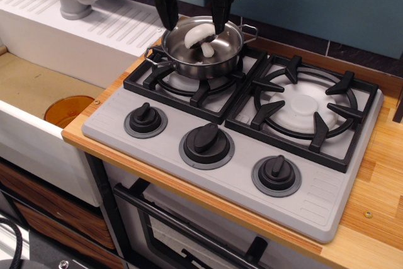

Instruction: Put pot or pan on stove and put mushroom in pot or pan

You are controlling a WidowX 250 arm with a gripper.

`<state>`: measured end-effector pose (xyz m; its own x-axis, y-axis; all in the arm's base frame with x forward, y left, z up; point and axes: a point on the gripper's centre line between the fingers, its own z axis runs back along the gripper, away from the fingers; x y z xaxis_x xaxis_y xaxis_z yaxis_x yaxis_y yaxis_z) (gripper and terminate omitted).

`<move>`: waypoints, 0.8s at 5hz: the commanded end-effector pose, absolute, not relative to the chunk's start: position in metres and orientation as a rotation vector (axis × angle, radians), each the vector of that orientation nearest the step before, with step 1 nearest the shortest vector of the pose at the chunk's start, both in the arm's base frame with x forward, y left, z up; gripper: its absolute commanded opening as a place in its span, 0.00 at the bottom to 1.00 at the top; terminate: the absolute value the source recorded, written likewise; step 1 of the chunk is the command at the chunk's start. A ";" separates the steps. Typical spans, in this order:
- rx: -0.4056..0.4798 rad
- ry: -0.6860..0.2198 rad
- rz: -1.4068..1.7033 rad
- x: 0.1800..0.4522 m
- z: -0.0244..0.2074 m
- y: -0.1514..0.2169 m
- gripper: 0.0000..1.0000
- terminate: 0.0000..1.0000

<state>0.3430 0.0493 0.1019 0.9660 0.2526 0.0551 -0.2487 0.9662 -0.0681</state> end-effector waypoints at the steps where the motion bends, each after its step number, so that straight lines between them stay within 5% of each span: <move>1: 0.011 -0.100 0.259 0.338 0.152 0.054 1.00 0.00; 4: 0.042 -0.065 0.264 0.331 0.174 0.058 1.00 0.00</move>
<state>0.3238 0.0585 0.1386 0.9630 0.2658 -0.0452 -0.2642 0.9637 0.0383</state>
